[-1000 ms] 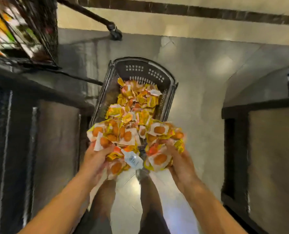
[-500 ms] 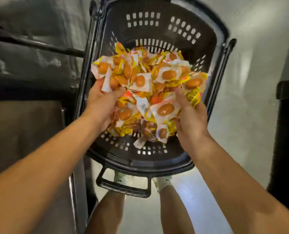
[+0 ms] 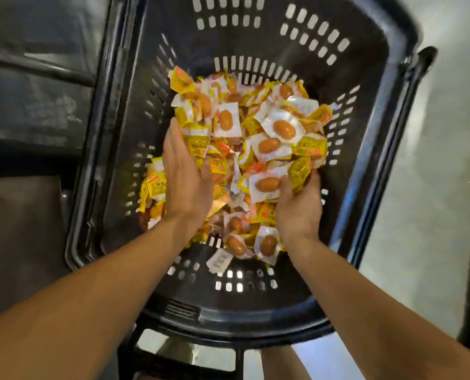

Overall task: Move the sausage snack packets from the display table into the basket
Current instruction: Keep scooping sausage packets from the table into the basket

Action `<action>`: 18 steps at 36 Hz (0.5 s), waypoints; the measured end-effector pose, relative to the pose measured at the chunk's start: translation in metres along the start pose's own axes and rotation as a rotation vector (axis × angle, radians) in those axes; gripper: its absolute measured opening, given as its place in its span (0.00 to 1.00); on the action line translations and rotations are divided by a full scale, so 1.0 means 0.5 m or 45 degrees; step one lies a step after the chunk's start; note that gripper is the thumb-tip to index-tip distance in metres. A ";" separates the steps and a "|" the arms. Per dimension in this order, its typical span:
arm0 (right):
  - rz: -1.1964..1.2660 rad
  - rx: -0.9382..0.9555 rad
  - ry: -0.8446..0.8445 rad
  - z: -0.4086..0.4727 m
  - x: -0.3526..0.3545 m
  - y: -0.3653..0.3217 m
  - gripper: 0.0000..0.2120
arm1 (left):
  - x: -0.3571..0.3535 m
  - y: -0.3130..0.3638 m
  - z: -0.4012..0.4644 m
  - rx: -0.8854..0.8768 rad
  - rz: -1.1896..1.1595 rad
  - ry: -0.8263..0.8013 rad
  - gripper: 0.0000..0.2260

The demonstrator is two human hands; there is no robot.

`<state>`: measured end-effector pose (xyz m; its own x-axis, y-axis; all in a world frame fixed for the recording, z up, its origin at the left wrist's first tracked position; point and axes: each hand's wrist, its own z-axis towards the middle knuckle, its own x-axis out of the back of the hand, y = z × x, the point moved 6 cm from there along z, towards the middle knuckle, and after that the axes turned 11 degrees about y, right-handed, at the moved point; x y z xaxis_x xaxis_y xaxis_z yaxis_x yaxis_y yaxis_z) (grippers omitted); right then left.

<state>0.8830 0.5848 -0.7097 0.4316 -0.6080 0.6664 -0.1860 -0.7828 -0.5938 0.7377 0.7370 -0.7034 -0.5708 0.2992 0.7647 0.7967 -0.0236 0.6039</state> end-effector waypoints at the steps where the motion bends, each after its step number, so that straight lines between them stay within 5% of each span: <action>1: -0.023 0.011 -0.015 -0.004 0.001 -0.001 0.26 | 0.007 0.003 -0.001 -0.036 0.043 0.013 0.37; 4: -0.086 0.013 -0.053 -0.018 0.013 -0.007 0.28 | 0.031 0.004 -0.005 -0.070 0.153 -0.006 0.39; 9: -0.153 -0.031 -0.264 -0.067 0.049 -0.013 0.31 | 0.076 -0.011 -0.038 0.038 0.253 -0.380 0.39; 13: -0.227 -0.004 -0.521 -0.131 0.113 -0.023 0.22 | 0.142 0.007 -0.095 0.059 0.448 -0.675 0.35; 18: -0.545 0.072 -0.772 -0.223 0.223 -0.053 0.19 | 0.266 0.075 -0.190 0.068 0.423 -0.728 0.34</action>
<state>0.8378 0.5231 -0.5694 0.8705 -0.0586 0.4886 0.1465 -0.9170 -0.3710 0.6726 0.6854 -0.5576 -0.1092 0.7436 0.6596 0.9294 -0.1589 0.3330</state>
